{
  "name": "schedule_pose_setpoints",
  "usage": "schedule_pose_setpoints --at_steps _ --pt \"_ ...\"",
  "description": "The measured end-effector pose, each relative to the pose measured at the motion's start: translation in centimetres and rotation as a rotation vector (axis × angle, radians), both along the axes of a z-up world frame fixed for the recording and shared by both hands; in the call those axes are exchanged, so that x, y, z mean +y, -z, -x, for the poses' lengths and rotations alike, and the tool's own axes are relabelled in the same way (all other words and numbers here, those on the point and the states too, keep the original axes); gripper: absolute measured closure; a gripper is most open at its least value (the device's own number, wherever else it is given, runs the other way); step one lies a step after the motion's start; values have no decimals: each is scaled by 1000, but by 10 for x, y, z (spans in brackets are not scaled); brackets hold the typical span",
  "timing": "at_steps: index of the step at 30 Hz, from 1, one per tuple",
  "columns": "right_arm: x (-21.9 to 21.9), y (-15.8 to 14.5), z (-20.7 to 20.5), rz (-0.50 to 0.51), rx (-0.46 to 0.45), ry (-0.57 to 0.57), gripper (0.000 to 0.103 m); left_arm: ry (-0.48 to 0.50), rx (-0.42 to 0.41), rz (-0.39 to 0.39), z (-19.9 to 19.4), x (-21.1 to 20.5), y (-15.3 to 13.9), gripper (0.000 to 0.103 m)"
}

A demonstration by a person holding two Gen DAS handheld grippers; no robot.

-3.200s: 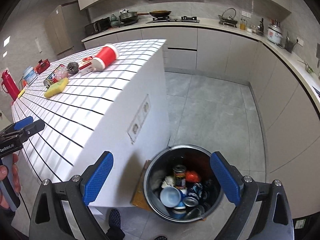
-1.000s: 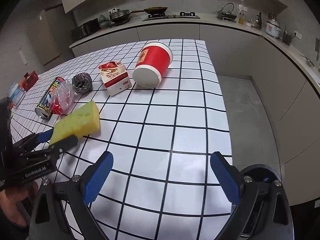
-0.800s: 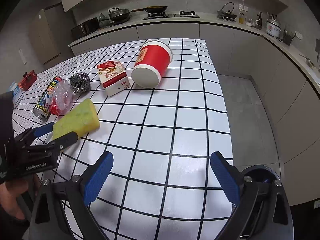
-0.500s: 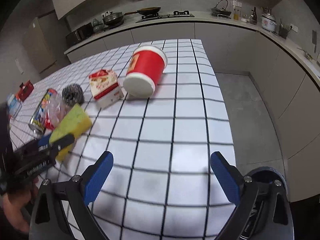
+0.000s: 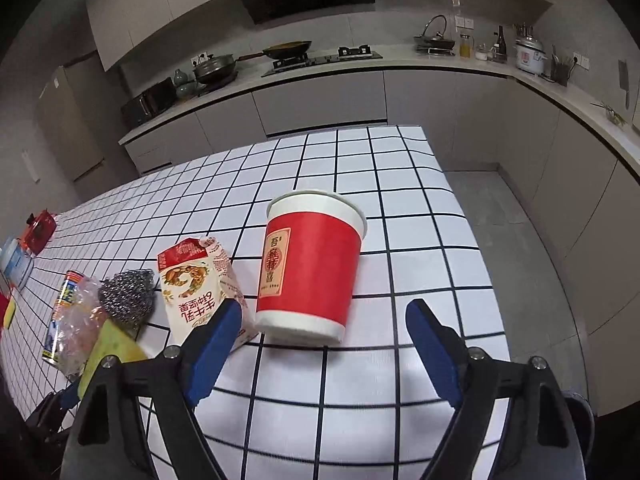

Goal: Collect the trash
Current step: 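Grasp the yellow sponge with left tool while right tool grasps the red paper cup, then carry the sponge with left tool while right tool carries the red cup to the bin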

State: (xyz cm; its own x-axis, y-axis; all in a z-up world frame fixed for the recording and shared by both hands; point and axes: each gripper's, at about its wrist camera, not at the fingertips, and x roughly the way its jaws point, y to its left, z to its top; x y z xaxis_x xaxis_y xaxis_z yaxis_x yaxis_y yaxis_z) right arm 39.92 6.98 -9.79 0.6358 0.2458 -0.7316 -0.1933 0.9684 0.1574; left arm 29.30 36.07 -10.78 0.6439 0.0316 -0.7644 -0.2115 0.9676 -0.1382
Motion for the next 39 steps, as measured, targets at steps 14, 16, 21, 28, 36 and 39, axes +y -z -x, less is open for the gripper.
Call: schedule_pose_setpoints --at_steps 14,16,21,28,36,39 --pt "-7 5 3 -21 29 -41 45 105 -25 8 1 -10 -6 50" --pt "-12 3 16 -16 20 -47 45 115 -31 6 7 -12 -7 50" --pt "-26 0 48 -5 5 -59 46 117 -40 -2 23 -18 -9 50" --pt "-39 3 85 11 7 -100 46 91 -28 2 37 -23 -9 45" --pt "-63 3 116 -14 16 -130 46 130 29 -105 36 -50 -5 47" --pt "-78 -1 124 -22 9 -131 46 113 5 -99 43 -59 -11 50"
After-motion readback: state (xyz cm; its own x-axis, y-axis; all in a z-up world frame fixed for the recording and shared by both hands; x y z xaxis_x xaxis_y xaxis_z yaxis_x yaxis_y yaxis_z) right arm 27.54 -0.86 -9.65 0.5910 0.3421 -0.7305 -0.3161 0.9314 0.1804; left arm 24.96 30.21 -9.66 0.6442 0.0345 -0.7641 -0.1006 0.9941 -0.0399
